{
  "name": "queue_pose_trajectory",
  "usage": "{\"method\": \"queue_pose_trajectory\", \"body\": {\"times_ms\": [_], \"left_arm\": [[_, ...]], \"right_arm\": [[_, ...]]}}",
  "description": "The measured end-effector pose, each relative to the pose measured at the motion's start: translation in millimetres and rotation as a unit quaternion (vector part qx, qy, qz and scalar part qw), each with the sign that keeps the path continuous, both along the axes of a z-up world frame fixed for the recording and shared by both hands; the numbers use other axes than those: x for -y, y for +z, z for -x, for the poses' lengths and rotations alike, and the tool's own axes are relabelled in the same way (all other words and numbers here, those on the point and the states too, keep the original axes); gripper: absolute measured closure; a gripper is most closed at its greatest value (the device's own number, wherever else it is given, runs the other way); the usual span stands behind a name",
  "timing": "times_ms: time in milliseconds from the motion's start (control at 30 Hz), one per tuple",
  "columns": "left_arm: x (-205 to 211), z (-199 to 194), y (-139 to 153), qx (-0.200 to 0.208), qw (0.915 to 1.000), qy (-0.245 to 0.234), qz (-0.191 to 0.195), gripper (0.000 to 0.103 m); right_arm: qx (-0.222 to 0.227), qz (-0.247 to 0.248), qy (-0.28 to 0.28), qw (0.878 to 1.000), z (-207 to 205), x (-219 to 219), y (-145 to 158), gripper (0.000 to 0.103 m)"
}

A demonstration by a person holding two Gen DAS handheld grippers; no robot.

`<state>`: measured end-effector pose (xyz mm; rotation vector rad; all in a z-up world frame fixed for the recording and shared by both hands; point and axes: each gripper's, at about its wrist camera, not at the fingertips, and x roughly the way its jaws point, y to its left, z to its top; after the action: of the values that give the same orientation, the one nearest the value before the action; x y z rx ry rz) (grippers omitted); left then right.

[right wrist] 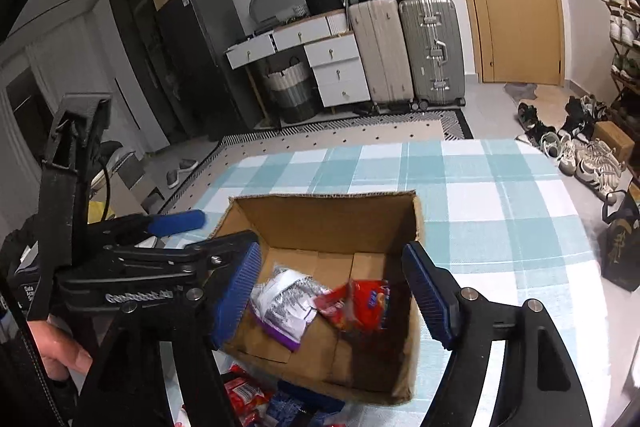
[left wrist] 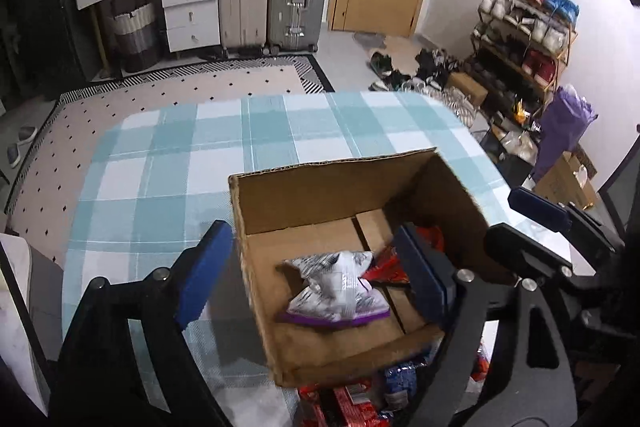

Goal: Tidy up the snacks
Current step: 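Open both grippers to drop the bags into the cardboard box, then withdraw both tools from the box back toward the snack pile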

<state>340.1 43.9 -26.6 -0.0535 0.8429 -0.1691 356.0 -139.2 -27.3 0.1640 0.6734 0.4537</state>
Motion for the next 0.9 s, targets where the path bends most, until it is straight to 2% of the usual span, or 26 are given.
{"method": "queue_pose_trajectory", "body": {"times_ms": [133, 600, 633, 733, 900], "left_arm": [[0, 15, 11, 0.021, 0.9997, 0.004, -0.008, 0.021], [8, 70, 44, 0.041, 0.9988, 0.011, -0.022, 0.020], [8, 74, 46, 0.042, 0.9988, 0.012, -0.021, 0.020], [9, 87, 51, 0.046, 0.9986, 0.013, -0.023, 0.019], [12, 112, 61, 0.055, 0.9982, 0.012, -0.018, 0.017]], "right_arm": [[0.005, -0.004, -0.003, 1.000, 10, 7, 6, 0.028], [0.030, -0.008, -0.003, 1.000, 57, 12, 31, 0.028], [0.032, -0.008, -0.004, 0.999, 62, 13, 33, 0.028], [0.039, -0.010, -0.009, 0.999, 74, 15, 39, 0.015], [0.049, -0.012, -0.012, 0.999, 98, 20, 48, 0.015]]}}
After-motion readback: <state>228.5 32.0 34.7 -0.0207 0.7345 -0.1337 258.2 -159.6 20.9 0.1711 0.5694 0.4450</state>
